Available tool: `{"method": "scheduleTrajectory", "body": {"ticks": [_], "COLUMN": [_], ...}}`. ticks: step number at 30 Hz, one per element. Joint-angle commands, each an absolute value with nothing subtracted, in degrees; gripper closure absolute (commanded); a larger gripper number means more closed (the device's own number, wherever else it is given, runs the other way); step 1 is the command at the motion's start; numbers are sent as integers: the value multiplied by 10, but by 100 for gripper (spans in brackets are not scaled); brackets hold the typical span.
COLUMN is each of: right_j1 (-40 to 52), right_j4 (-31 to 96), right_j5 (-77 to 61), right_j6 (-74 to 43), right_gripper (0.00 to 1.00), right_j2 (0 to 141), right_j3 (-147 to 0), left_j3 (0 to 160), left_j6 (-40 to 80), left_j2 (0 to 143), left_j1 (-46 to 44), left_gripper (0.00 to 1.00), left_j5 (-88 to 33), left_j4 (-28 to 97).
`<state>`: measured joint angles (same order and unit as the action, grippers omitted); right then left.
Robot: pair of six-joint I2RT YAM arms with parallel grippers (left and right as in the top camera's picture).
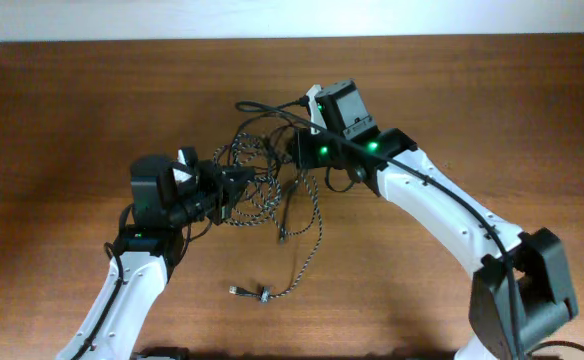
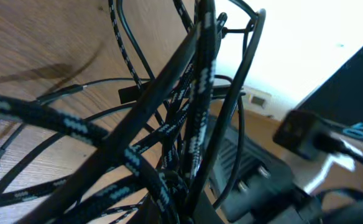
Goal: Untangle cables
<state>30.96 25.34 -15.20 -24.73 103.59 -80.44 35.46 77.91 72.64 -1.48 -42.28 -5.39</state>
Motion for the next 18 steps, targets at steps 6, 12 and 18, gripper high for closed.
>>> {"method": "scheduleTrajectory", "body": {"ticks": [6, 12, 18], "right_j1": [106, -114, 17], "right_j4": [494, 558, 587], "right_j5": [68, -60, -388], "right_j6": [-255, -260, -197], "right_gripper": [96, 96, 49], "right_j2": [937, 879, 882], "right_j3": [-852, -852, -847], "left_j3": [357, 357, 357], "left_j6": [421, 421, 453], "left_j2": [723, 723, 723], "left_j1": [-13, -13, -13], "left_gripper": [100, 100, 100], "left_j5": [1, 41, -367], "left_j4": [128, 76, -234]}}
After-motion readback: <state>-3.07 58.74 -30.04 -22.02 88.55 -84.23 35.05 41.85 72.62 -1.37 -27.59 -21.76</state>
